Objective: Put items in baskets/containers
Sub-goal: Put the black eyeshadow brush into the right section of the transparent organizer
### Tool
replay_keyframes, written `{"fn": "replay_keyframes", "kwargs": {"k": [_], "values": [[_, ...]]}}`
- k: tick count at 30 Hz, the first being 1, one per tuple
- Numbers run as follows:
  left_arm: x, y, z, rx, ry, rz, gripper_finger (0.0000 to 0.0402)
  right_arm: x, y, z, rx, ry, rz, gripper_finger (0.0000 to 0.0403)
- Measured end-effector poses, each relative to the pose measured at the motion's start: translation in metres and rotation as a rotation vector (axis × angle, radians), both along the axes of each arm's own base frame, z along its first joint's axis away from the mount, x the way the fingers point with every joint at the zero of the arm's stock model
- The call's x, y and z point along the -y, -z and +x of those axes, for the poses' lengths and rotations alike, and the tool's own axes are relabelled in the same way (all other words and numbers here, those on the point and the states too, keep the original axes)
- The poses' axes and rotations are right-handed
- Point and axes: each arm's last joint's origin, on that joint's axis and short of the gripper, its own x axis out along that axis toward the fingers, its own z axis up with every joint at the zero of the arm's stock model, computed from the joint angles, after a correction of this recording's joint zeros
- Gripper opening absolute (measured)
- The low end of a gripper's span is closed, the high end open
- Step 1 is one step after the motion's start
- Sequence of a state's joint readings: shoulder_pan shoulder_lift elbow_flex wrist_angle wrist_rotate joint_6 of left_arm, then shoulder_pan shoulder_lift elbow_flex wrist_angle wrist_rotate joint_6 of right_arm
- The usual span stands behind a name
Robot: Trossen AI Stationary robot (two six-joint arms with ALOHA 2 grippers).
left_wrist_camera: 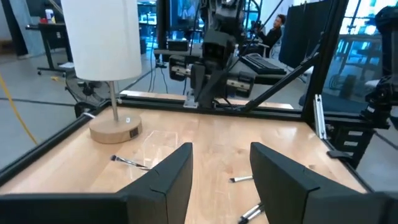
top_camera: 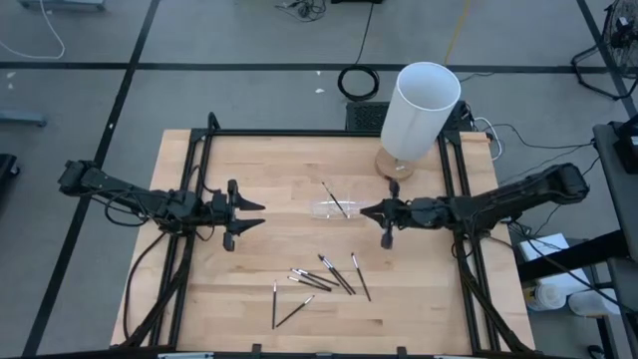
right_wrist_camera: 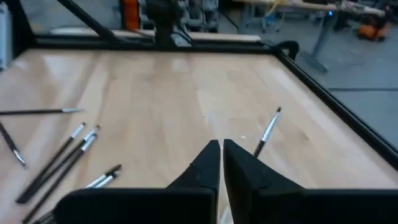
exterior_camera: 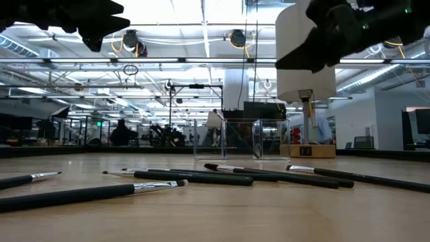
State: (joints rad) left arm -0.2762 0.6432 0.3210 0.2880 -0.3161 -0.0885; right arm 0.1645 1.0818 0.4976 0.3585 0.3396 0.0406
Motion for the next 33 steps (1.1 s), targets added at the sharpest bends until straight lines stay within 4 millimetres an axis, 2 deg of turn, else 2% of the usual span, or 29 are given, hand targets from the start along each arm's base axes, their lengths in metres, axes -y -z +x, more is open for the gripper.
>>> {"fn": "replay_keyframes", "kwargs": {"k": [4,8,13,26,33], "values": [[0.000,-0.001,0.000,0.010,-0.001,-0.005,0.0170,0.000,0.018,-0.012,0.097,-0.063,-0.007,0.0002],[0.000,-0.001,0.000,0.008,0.000,0.029,0.0170,0.005,0.042,-0.033,0.188,-0.057,0.000,0.0001],[0.000,-0.003,0.000,0.025,-0.001,0.030,0.0170,0.009,0.056,-0.054,0.294,-0.052,0.019,0.0001],[0.000,-0.003,0.000,0.030,-0.001,0.058,0.0170,0.012,0.048,-0.056,0.366,-0.042,-0.010,0.0000],[0.000,0.001,0.000,-0.013,0.000,0.090,0.0170,0.013,0.031,-0.061,0.521,-0.050,-0.011,0.0000]]}}
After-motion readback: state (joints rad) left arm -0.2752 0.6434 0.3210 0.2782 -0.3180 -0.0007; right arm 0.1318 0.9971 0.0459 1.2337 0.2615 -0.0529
